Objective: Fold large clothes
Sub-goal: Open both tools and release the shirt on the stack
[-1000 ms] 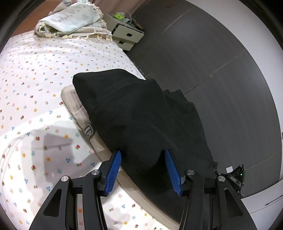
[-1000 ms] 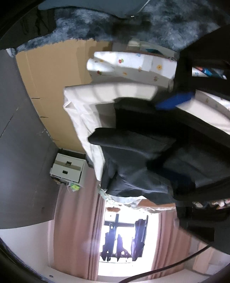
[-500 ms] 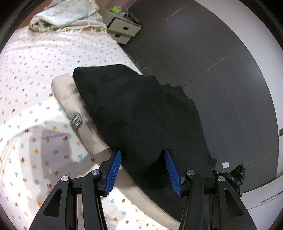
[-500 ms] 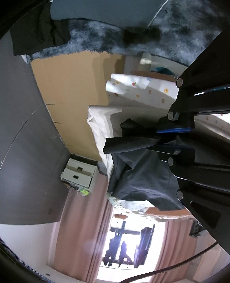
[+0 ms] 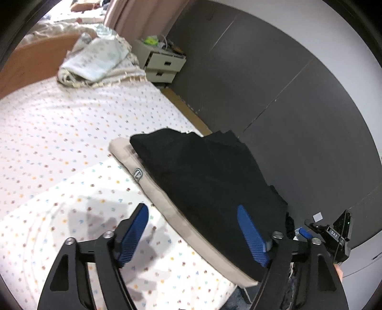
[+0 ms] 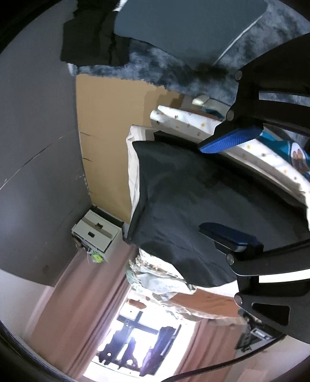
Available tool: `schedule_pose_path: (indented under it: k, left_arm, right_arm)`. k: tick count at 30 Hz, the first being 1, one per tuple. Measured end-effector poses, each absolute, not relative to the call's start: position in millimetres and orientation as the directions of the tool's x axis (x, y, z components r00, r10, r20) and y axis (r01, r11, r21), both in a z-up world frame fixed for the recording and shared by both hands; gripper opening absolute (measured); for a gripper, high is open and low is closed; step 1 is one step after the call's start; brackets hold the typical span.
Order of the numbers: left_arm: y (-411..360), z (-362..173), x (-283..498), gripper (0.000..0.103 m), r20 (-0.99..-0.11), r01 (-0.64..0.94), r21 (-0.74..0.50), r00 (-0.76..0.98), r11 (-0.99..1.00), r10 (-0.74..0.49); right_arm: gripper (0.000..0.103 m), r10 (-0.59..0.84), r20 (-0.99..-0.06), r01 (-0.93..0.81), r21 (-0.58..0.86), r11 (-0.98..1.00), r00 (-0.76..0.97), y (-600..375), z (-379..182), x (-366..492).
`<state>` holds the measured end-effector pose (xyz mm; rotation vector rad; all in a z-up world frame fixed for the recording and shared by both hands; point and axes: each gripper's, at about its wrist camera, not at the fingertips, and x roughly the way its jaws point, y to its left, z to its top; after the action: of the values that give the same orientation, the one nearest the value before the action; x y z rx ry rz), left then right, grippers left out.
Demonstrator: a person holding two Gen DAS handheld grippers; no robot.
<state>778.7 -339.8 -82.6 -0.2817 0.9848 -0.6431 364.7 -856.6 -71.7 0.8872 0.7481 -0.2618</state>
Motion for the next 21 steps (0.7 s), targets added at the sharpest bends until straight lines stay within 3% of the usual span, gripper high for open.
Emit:
schedule_pose_path:
  k: [4, 7, 21]
  left_arm:
    - [-323, -55, 752, 0.090, -0.661, 0.396, -0.459, 0.446, 0.795, -0.604]
    - [-306, -34, 732, 0.100, -0.626, 0.395, -0.448, 0.502, 0.802, -0.597]
    - [-242, 17, 643, 0.102, -0.571, 0.404, -0.323, 0.638, 0.856, -0.517]
  right_arm:
    - [0.090, 0.070, -0.686, 0.492, 0.585, 0.644, 0.724, -839, -49, 350]
    - [0.103, 0.067, -0.666, 0.485, 0.605, 0.632, 0.743, -831, -35, 339]
    - [0.103, 0.003, -0.653, 0.426, 0.498, 0.756, 0.757, -759, 23, 303]
